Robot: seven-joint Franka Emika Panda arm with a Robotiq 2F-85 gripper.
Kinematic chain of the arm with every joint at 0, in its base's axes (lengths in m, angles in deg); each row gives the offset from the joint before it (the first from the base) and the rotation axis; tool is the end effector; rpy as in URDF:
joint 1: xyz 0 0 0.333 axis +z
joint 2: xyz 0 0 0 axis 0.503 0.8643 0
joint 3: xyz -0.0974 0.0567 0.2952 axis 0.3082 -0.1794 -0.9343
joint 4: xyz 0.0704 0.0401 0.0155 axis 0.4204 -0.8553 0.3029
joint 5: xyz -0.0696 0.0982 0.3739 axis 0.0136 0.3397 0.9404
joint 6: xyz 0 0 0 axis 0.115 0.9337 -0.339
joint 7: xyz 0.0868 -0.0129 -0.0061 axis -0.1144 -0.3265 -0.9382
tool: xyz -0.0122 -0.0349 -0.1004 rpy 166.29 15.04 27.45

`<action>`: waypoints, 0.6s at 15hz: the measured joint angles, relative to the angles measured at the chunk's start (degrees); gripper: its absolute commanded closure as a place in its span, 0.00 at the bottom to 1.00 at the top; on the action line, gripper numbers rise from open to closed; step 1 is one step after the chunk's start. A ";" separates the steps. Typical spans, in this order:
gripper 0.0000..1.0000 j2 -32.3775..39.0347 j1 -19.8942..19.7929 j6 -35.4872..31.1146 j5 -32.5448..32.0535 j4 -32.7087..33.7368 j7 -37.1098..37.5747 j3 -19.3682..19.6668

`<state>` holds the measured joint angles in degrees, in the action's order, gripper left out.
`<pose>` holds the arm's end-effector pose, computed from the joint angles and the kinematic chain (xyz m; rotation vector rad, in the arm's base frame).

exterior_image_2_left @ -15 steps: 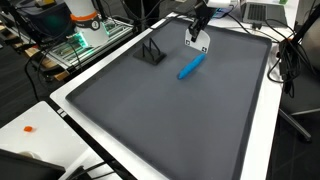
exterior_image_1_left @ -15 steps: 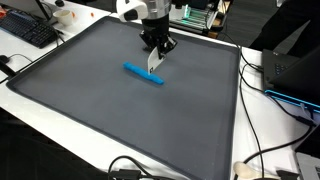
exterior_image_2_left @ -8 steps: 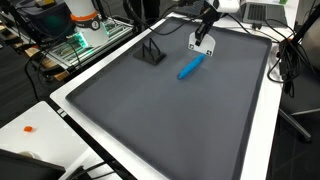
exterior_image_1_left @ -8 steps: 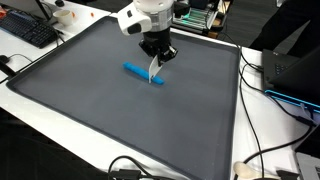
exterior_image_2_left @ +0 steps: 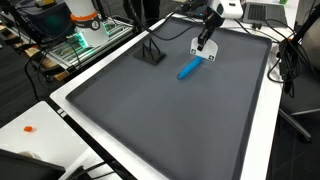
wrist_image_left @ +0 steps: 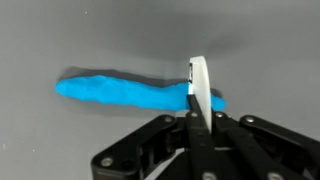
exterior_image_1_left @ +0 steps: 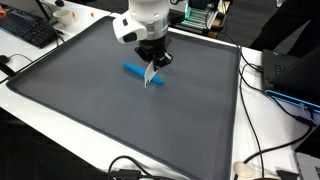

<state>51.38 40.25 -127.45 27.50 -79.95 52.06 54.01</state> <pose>0.6260 0.1515 0.2535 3.0730 0.0300 -0.2380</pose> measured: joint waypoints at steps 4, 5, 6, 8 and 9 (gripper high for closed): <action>0.99 0.88 0.02 0.00 0.00 0.60 -0.43 0.00; 0.99 0.95 0.02 0.00 0.00 0.62 -0.48 0.00; 0.99 1.05 0.02 0.00 0.00 0.62 -0.49 0.00; 0.99 1.35 0.02 -0.04 0.00 0.63 -0.50 0.00; 0.99 1.50 0.02 -0.16 0.00 0.62 -0.50 0.01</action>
<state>52.88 40.27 -127.62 27.50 -79.32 51.55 54.02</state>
